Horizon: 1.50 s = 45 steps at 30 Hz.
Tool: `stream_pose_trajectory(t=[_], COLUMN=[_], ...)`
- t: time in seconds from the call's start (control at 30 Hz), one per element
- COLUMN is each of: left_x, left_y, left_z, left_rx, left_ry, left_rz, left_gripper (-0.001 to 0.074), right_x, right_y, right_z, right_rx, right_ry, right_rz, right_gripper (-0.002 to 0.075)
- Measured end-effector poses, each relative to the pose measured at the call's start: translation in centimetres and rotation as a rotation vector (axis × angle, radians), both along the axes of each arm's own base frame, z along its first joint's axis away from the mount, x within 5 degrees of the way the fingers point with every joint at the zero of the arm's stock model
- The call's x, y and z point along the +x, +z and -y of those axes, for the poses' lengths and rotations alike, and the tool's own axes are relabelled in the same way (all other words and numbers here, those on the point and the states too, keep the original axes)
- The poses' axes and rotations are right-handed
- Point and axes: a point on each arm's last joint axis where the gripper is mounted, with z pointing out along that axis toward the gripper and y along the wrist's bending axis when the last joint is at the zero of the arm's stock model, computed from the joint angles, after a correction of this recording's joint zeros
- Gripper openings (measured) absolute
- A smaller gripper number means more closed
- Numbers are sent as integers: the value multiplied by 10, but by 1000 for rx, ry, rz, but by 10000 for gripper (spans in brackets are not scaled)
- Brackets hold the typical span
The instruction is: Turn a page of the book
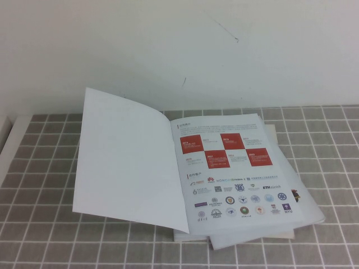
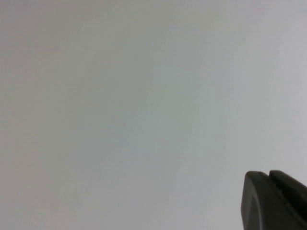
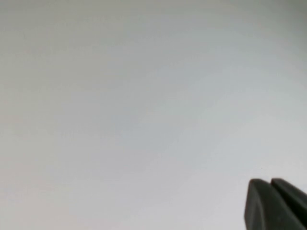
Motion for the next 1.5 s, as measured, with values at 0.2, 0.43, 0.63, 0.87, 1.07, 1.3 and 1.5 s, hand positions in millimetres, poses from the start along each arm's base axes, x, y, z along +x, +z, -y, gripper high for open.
stream_pose_trajectory(t=[0.2, 0.43, 0.63, 0.87, 1.07, 1.3, 1.5], left_x=[65, 123, 145, 172, 196, 231, 285], left_y=[-9, -46, -51, -44, -54, -59, -65], left_z=[6, 16, 25, 40, 59, 95, 121], left_rx=[32, 74, 40, -80, 77, 211, 296], left_ry=[29, 32, -35, -175, -256, -393, -461], left_rz=[-544, -1031, -1082, -976, -985, -1118, -1303], left_gripper=[-4, -4, -4, -4, -4, -4, -4], right_x=[81, 135, 155, 174, 186, 214, 243], right_y=[-12, -45, -63, -104, -114, -131, -160], right_z=[4, 4, -11, -20, -42, -55, -56], right_rx=[16, -107, -219, -172, -117, -188, -215], right_ry=[33, 36, 145, 265, 530, 682, 686], right_rz=[-499, -858, -1017, -1412, -1454, -1467, -1548], right_gripper=[-3, -3, -3, -3, -3, -3, 41])
